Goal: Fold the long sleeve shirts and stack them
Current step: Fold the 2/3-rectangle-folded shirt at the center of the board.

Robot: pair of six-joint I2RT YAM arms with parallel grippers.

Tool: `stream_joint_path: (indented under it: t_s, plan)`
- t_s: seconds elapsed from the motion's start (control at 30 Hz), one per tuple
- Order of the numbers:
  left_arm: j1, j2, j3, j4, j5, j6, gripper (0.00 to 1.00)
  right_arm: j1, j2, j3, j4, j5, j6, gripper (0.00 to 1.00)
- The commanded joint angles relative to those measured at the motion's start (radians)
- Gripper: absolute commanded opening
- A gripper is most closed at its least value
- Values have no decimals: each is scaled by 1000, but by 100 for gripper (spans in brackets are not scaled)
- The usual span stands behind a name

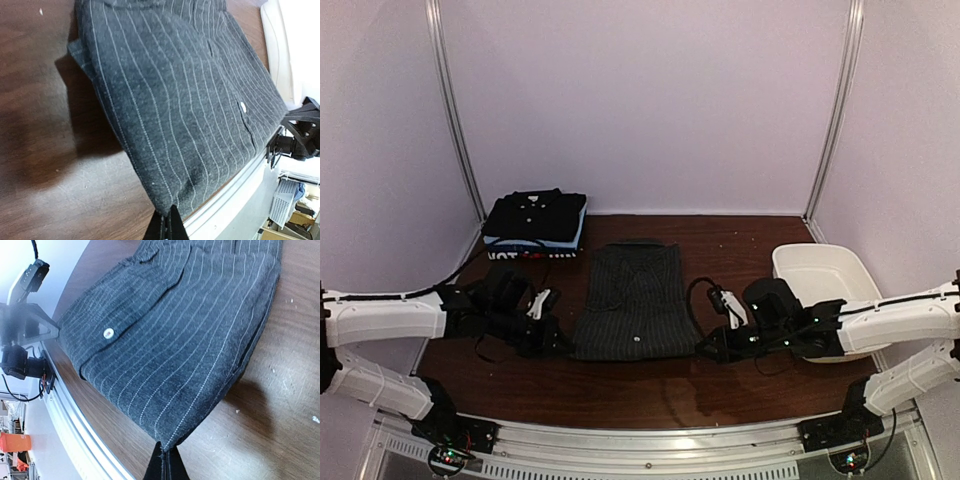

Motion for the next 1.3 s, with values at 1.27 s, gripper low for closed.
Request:
stream_joint_path:
  t_s: [1.27]
  plan:
    - [241,304,112,224,105,73,0,-232,341,196,159,30,27,0]
